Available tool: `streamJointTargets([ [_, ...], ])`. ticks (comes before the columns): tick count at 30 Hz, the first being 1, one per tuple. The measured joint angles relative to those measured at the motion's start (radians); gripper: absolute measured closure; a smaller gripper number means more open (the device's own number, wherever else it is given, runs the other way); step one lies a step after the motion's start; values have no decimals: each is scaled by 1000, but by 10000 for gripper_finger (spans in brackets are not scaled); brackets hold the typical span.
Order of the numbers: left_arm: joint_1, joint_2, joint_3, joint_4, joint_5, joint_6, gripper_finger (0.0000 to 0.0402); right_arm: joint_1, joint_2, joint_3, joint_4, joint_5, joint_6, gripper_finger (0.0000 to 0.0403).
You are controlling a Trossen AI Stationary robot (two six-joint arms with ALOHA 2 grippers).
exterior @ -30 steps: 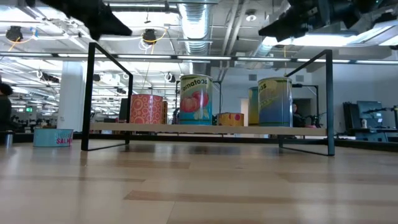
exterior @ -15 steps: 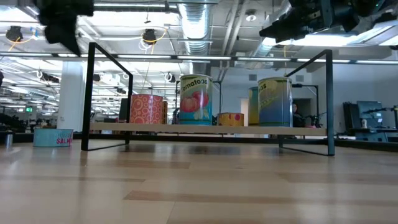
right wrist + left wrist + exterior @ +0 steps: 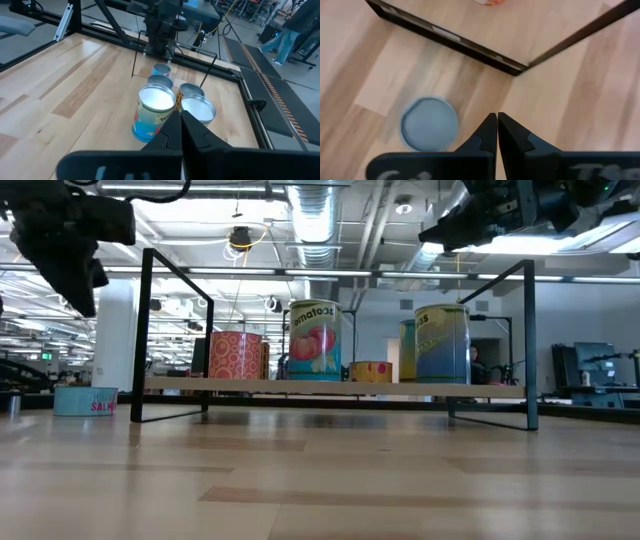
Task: Pick and place cans onto a shelf
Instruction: Put the salmon can on the shelf aligned with the pineapple rings can
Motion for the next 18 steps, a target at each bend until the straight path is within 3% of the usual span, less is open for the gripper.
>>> streamJointTargets([
  [6,-68,39,-65,15,-33,-8,385,0,0,0,-3,0,0,398],
  [13,-176,95,-101,-19,-164,-52,329,1,0,0,-3,0,0,398],
  [18,-217,143,-109,-16,-185,-115,293,1,0,0,-3,-5,1,396],
])
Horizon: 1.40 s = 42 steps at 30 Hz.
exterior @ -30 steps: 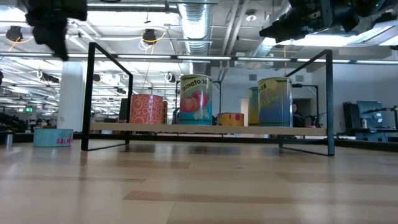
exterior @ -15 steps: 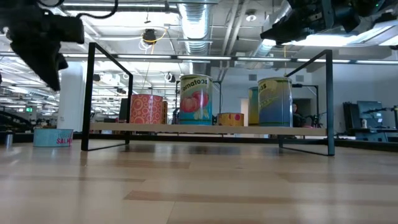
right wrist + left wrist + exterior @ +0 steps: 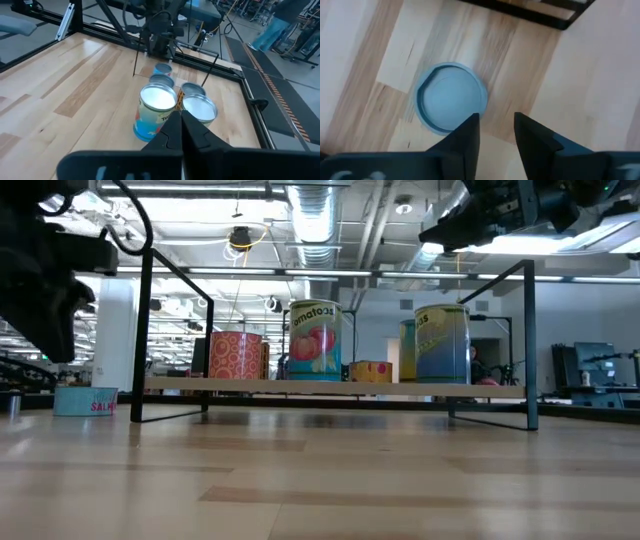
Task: Pick and place cans onto a shelf
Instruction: Put the salmon can on the shelf aligned with the pineapple rings can
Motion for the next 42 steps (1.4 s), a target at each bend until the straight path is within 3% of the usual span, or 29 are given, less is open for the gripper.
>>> streamJointTargets([
  [19,-10,326,0,68,-85,-32,280,0,0,0,0,-22,2,399],
  [24,-11,415,1,97,-105,-32,298,0,0,0,0,-22,1,394],
  [30,-10,460,5,101,-118,-27,349,0,0,0,1,-33,0,399],
  [35,-10,403,49,78,6,-4,393,0,0,0,0,-42,0,395],
  [42,-31,228,148,141,314,61,396,0,0,0,0,-46,-26,399],
])
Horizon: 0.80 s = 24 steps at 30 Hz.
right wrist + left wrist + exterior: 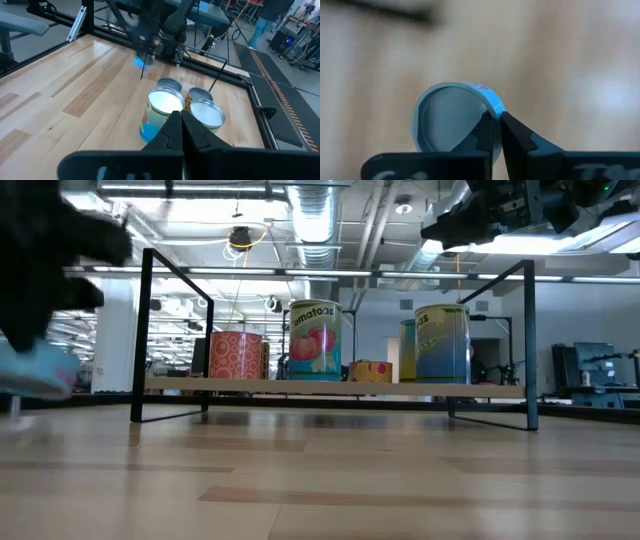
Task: Pick and place cans onto a shelf
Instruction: Put the salmon can on the shelf aligned with the pineapple rings can
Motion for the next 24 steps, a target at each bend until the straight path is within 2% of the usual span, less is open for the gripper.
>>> streamJointTargets([
  [3,-30,-78,52,91,56,-3,396,1,0,0,-12,-1,0,395],
  [7,-33,-142,116,240,2,12,396,28,0,0,-43,-1,6,398],
  [11,-18,-128,187,357,-57,159,399,77,0,0,-78,-2,7,398],
  [18,77,64,397,376,-98,533,399,120,-7,0,-101,2,10,399],
  [24,187,305,585,299,-108,728,400,135,-69,0,-134,43,18,400],
])
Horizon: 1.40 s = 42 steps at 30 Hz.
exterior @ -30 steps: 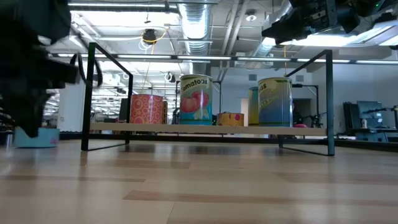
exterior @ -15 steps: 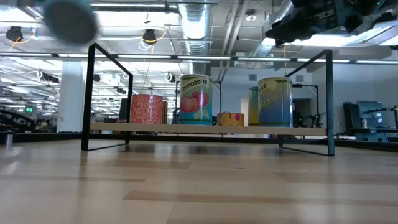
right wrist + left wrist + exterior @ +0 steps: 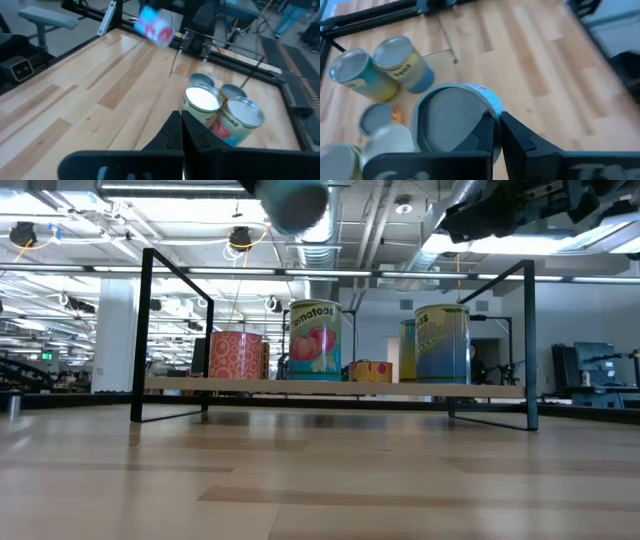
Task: Pick and place cans onto a shelf
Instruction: Put the salmon can on the shelf aligned with the pineapple rings can
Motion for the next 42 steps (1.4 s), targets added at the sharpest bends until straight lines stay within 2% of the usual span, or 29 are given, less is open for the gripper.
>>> streamJointTargets([
  [4,63,154,115,-10,-1,65,401,19,-85,0,-41,67,-4,400],
  [8,95,310,275,-53,-29,102,401,20,-168,0,-83,68,0,400],
  [16,107,586,633,-319,-89,104,401,20,-272,0,-165,70,9,401],
  [20,137,677,738,-403,-93,92,401,20,-288,0,-179,70,8,401],
  [25,166,735,766,-416,-76,84,401,20,-285,0,-184,70,8,400],
  [42,228,732,742,-415,-63,51,401,21,-285,0,-202,69,-8,400],
])
